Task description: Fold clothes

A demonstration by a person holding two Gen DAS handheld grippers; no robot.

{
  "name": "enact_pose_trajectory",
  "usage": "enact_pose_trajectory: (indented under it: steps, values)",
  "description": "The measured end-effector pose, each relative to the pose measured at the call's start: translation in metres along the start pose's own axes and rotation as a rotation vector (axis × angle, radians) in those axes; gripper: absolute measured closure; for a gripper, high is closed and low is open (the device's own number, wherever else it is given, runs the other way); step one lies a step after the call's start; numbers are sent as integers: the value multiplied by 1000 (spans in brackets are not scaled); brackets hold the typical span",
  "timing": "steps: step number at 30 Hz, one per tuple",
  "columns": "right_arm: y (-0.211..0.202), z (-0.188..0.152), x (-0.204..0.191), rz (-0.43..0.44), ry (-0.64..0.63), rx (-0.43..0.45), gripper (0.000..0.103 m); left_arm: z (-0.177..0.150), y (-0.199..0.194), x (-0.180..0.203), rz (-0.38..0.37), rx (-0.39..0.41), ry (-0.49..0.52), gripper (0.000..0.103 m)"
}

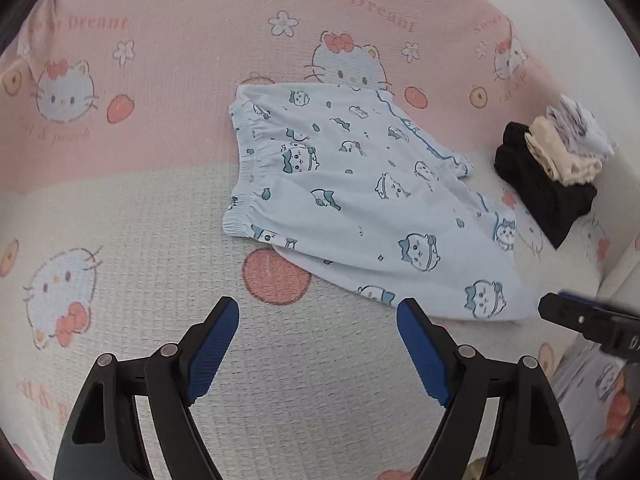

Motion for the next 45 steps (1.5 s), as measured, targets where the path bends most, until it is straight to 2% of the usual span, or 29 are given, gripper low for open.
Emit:
enact_pose_trajectory:
  steps: [3,6,9,12,15,17,18,19,21,23,28,31,35,38,40,42,45]
  values:
    - [0,-6,27,219,334,40,32,1,13,1,-65,-71,-100,22]
    - [3,-24,54,356,631,70,32,-1,28,1,-117,-138,-190,22]
    - [7,-39,74,453,854,114,32,-14,49,6,-176,-239,-255,23]
    - [12,-47,81,479,952,132,32,-18,48,8,-172,-183,-269,22]
    - [19,-45,79,473,943,130,32,-22,45,12,-155,-140,-264,19]
    - [25,-40,73,474,910,116,32,-22,45,15,-167,-126,-278,10]
    - [28,-38,71,473,896,107,32,-22,46,17,-184,-125,-287,2]
    - [32,-37,69,469,889,97,32,-21,46,16,-197,-132,-301,0]
    - [41,-39,70,461,901,86,32,-17,48,11,-212,-162,-364,0]
    - [44,-38,73,488,938,109,32,-13,48,0,-249,-185,-473,0]
    - [50,-35,84,601,1053,188,32,-2,52,-21,-403,-182,-693,0]
    - [49,-31,86,597,1050,205,32,8,56,-29,-428,-171,-749,0]
    - [48,-24,88,582,1027,225,32,29,69,-25,-417,-150,-740,1]
    - [46,-20,88,550,978,237,32,39,79,-25,-400,-142,-744,10]
    - [45,-19,90,537,955,241,33,38,88,-26,-383,-172,-760,52]
    - [44,-19,92,528,939,245,34,31,96,-33,-384,-194,-825,71]
    - [46,-21,95,465,897,225,53,20,104,-45,-427,-204,-960,89]
Point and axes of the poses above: each gripper's, at about its wrist camera, not at the fingertips, and y roughly the way its jaws point, x to its right, z to its top, the point moved 8 cm from there along y, roughly the way its jaws point, and after that the axes turned 13 degrees about z, right-handed, at the moved point
